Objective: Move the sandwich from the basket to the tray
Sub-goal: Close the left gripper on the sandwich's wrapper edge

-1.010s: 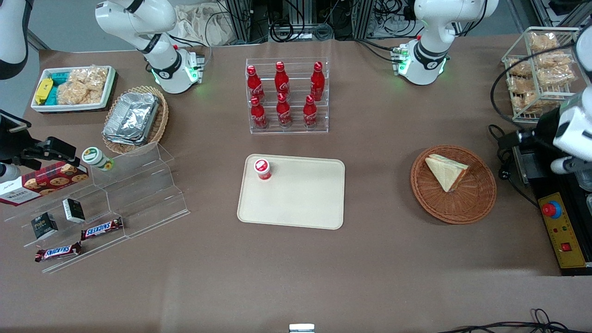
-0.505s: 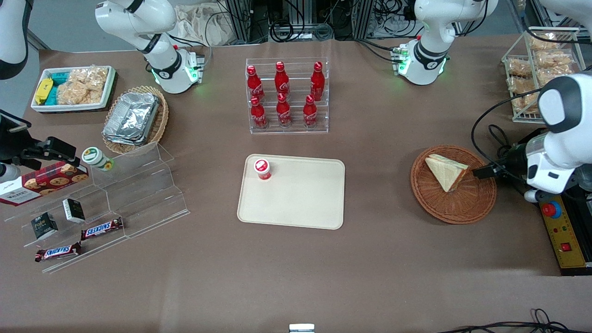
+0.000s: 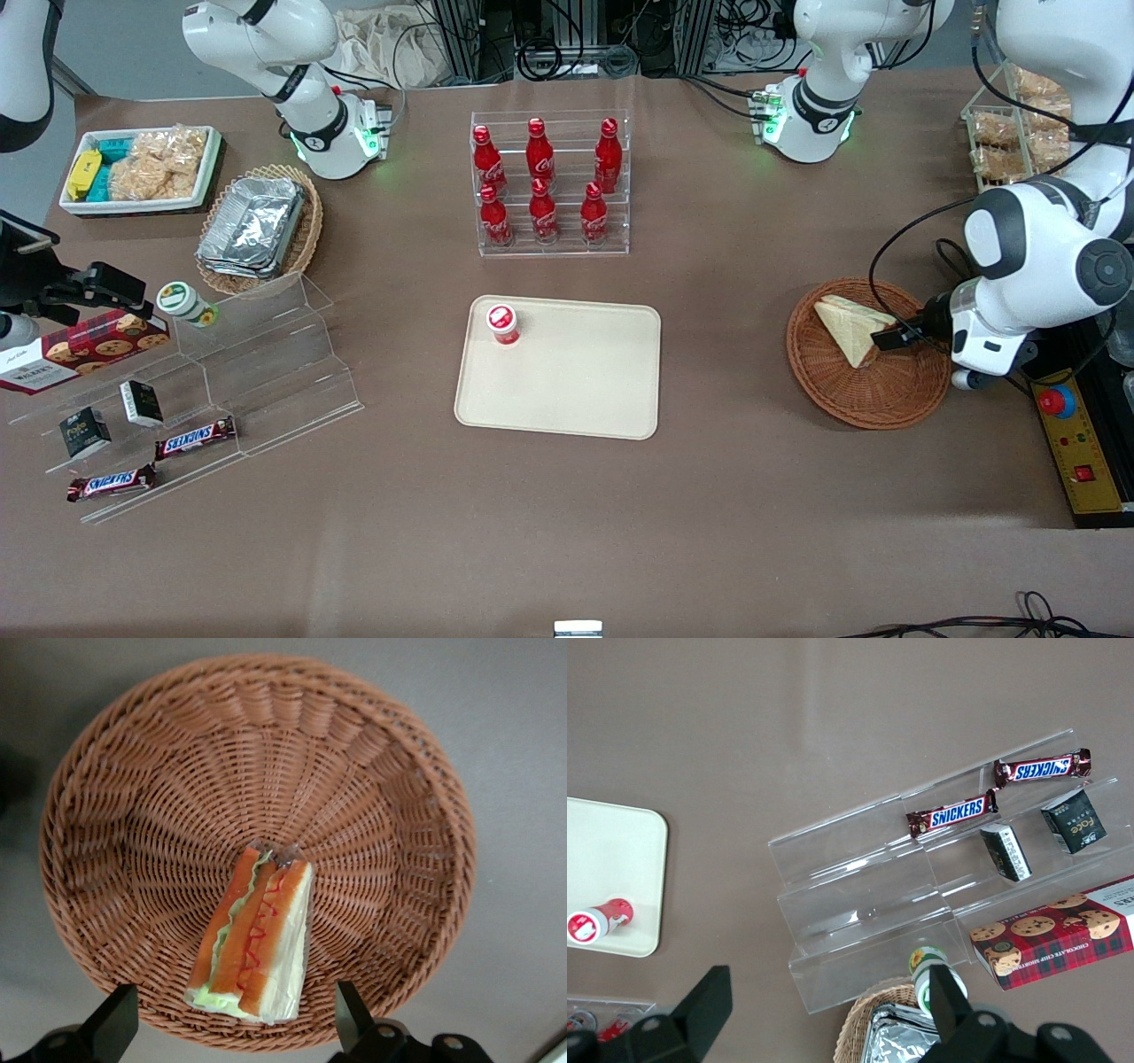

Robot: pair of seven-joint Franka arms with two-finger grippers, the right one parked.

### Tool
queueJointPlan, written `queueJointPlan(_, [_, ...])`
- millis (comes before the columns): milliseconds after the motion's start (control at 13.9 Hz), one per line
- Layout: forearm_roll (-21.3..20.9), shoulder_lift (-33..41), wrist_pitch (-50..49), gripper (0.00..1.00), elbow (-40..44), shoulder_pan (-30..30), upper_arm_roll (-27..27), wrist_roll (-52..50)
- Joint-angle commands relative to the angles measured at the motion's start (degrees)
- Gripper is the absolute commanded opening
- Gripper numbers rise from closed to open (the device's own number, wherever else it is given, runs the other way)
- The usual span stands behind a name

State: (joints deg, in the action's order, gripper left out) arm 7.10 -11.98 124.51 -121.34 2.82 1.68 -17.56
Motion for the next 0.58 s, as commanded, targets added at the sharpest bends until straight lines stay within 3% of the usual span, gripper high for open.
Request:
queueJointPlan(0, [0.55, 0.03, 4.14, 1.00, -2.83, 0.34, -0.28, 0.33])
queueJointPlan(361, [0.46, -2.16, 9.69, 1.00, -5.56, 0.17, -0.36, 0.42])
queueJointPlan(433, [0.46, -2.34, 9.87, 0.94, -5.66, 0.17, -0.36, 0.42])
queueJointPlan(505, [0.55, -2.34, 9.88, 0.81, -5.66, 0.17, -0.37, 0.34])
